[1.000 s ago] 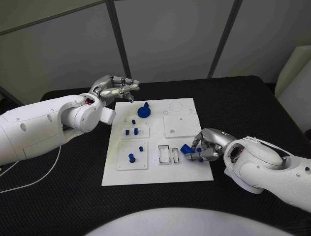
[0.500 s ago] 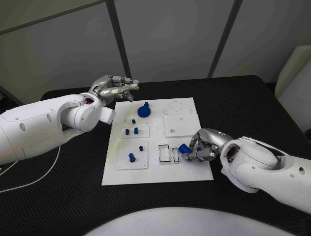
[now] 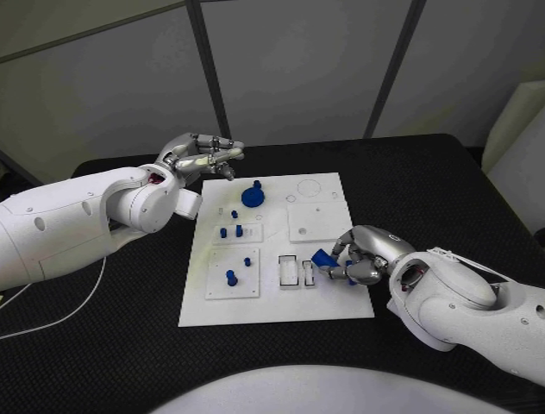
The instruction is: Assemble the parts on the task board
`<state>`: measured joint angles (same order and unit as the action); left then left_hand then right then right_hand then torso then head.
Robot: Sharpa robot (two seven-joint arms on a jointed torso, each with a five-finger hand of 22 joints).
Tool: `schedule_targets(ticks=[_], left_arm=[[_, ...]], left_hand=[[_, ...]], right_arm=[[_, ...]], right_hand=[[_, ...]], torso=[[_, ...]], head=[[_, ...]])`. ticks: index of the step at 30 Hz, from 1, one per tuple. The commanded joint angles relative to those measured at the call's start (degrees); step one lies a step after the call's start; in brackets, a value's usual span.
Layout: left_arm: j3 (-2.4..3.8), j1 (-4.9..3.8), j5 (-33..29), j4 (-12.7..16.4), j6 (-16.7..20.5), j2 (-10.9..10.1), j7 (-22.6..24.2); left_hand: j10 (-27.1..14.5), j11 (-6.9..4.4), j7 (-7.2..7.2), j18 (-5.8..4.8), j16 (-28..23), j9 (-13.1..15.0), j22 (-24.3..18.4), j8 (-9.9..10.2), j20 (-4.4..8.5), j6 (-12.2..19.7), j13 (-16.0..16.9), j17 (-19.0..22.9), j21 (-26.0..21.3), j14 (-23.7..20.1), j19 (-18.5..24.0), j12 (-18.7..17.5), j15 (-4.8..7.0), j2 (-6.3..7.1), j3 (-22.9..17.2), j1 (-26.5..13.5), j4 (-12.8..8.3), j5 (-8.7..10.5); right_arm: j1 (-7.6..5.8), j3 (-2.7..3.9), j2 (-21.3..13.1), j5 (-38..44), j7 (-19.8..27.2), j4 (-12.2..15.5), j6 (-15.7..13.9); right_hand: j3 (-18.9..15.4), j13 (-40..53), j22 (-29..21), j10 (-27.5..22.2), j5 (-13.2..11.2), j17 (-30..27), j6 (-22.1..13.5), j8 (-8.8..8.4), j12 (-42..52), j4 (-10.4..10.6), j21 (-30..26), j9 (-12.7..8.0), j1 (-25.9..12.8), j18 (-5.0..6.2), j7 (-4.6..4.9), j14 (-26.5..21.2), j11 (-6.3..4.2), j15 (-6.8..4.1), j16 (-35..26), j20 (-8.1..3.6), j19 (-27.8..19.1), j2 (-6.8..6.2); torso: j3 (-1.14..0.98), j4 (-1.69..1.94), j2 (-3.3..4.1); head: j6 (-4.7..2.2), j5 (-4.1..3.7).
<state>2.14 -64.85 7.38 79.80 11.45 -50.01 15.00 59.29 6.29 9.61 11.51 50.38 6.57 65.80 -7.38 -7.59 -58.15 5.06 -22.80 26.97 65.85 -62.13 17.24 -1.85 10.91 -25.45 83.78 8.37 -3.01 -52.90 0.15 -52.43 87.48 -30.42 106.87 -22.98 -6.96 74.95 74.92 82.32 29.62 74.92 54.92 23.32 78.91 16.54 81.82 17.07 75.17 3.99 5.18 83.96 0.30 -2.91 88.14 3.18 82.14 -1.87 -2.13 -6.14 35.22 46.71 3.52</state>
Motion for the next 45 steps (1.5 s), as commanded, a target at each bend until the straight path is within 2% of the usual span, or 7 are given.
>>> schedule_targets(ticks=[1,7,18,24,36,39,45], left_arm=[[0.04,-0.07,-0.3,0.2,-0.5,0.0,0.4],[0.04,-0.07,-0.3,0.1,-0.5,0.1,0.4],[0.05,-0.08,-0.3,0.1,-0.5,0.4,0.4],[0.05,-0.08,-0.3,0.1,-0.5,0.5,0.3],[0.05,-0.09,-0.3,0.1,-0.5,0.5,0.3],[0.05,-0.09,-0.3,0.1,-0.5,0.5,0.3],[0.05,-0.09,-0.3,0.1,-0.5,0.5,0.2]], left_hand=[[-0.4,0.02,0.08,-1.08,-0.3,-0.1,-0.1,-0.3,-0.02,-0.3,0.1,0.1,-0.2,-0.4,0.3,0.4,0.00,-0.36,0.2,-0.1,0.0,0.17],[-0.4,0.02,0.08,-1.08,-0.3,-0.1,-0.1,-0.3,-0.02,-0.3,0.1,0.1,-0.2,-0.4,0.3,0.4,0.00,-0.36,0.2,-0.1,0.0,0.17],[-0.5,0.02,0.09,-1.07,-0.3,-0.1,-0.2,-0.3,-0.03,-0.3,0.1,0.1,-0.3,-0.4,0.3,0.5,0.00,-0.43,0.4,-0.2,0.0,0.17],[-0.5,0.02,0.09,-1.07,-0.3,-0.1,-0.2,-0.3,-0.03,-0.3,0.1,0.1,-0.3,-0.4,0.2,0.5,0.00,-0.44,0.4,-0.2,0.0,0.17],[-0.5,0.02,0.09,-1.07,-0.3,-0.1,-0.2,-0.3,-0.03,-0.3,0.1,0.1,-0.3,-0.4,0.2,0.5,0.00,-0.44,0.4,-0.2,0.0,0.17],[-0.5,0.02,0.09,-1.07,-0.3,-0.1,-0.2,-0.3,-0.03,-0.3,0.1,0.1,-0.3,-0.4,0.2,0.5,0.00,-0.44,0.4,-0.2,0.0,0.17],[-0.5,0.02,0.09,-1.07,-0.3,-0.1,-0.2,-0.3,-0.03,-0.3,0.1,0.1,-0.3,-0.4,0.2,0.5,0.00,-0.44,0.4,-0.2,0.0,0.17]], right_arm=[[-0.12,0.06,-0.1,-1.8,0.6,1.2,-6.1],[-0.15,0.12,1.3,-3.3,0.8,1.5,-6.2],[-0.20,0.18,6.2,-6.5,0.2,-1.7,1.7],[-0.23,0.18,7.8,-7.0,-0.6,-3.1,4.2],[-0.27,0.17,9.4,-7.2,-2.0,-5.0,5.0],[-0.29,0.17,9.4,-7.2,-2.3,-5.3,4.7],[-0.31,0.16,9.7,-6.9,-1.9,-5.5,4.0]], right_hand=[[-0.2,3.1,3.4,0.6,0.4,10.9,1.2,0.28,0.4,0.0,0.3,0.7,0.5,-1.20,-0.50,5.2,0.02,-0.38,0.2,0.05,0.6,0.67],[-0.4,3.3,3.6,0.8,0.6,11.0,1.5,0.38,0.4,0.1,0.4,0.9,0.0,-1.23,-0.65,5.2,-0.11,-0.50,0.2,-0.07,0.7,1.03],[-2.2,3.6,3.8,1.0,-1.1,11.1,2.6,0.52,0.2,0.2,0.5,1.7,-3.6,-1.26,-1.11,5.2,-0.46,-0.82,0.3,-0.37,0.7,2.44],[-3.0,3.7,3.8,1.1,-1.6,11.1,3.2,0.63,0.0,0.2,0.5,2.1,-5.1,-1.26,-1.35,5.2,-0.68,-0.98,0.3,-0.52,0.7,3.05],[-4.2,4.1,3.9,1.5,-2.6,11.2,4.1,0.93,0.1,0.3,0.5,2.8,-7.2,-1.27,-1.80,5.3,-1.04,-1.29,0.3,-0.79,0.7,3.84],[-5.1,4.2,3.9,1.6,-4.9,11.2,4.3,1.01,0.0,0.2,0.5,3.1,-8.6,-1.27,-1.90,5.3,-1.15,-1.38,0.3,-0.90,0.7,4.09],[-8.4,4.6,4.0,1.8,-15.7,11.3,4.5,1.31,-0.1,0.2,0.5,4.2,-13.9,-1.28,-2.02,5.3,-1.23,-1.48,0.3,-1.03,0.8,4.14]], torso=[[0.04,0.06,0.04],[0.07,0.08,0.10],[0.26,0.47,0.17],[0.15,0.27,0.15],[0.10,0.34,0.18],[0.13,0.28,0.15],[0.09,0.25,0.21]], head=[[-0.05,-0.01],[-0.16,0.03],[-0.04,0.11],[0.13,0.27],[0.31,0.42],[0.31,0.49],[0.24,0.58]])
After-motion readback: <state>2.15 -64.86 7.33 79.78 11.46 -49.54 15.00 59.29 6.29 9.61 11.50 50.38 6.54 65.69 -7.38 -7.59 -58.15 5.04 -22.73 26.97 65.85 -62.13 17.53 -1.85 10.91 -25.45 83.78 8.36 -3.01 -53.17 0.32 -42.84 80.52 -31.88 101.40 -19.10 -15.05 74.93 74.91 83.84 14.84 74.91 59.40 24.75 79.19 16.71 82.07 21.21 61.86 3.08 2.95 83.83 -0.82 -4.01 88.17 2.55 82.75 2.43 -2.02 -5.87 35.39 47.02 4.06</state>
